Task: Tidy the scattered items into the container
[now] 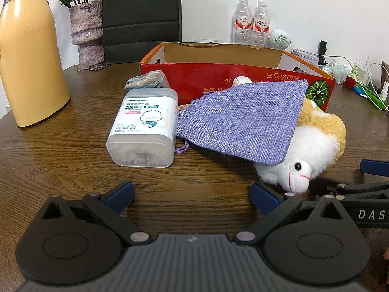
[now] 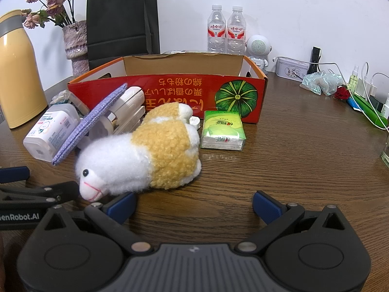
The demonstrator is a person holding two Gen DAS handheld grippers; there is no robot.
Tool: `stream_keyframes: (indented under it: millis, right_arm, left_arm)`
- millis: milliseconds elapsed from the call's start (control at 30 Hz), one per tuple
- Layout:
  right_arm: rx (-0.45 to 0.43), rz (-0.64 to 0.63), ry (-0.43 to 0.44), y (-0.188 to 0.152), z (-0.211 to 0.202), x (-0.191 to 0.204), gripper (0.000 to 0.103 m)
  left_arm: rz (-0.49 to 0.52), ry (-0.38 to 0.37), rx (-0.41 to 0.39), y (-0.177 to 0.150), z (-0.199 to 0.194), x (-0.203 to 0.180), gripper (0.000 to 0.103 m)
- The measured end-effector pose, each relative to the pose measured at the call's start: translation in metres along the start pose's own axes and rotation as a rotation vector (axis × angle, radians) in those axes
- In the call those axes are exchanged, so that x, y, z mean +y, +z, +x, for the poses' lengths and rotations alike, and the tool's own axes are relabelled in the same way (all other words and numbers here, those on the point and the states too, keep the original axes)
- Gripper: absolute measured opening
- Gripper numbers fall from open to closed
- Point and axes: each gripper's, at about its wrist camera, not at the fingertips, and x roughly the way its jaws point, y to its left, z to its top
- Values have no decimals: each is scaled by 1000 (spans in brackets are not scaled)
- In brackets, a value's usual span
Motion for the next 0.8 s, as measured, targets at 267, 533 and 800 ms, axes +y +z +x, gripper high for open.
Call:
stream_keyframes:
  millis: [267,533,800]
  right_arm:
    - [0,0,0,1,0,2,103]
    - [0,0,0,0,0,1,103]
    - [0,0,0,0,0,1,103]
  left_arm:
    - [-7,9,0,0,-1,0,103]
    - [-7,9,0,0,0,0,103]
    - [-6,9,0,0,0,0,103]
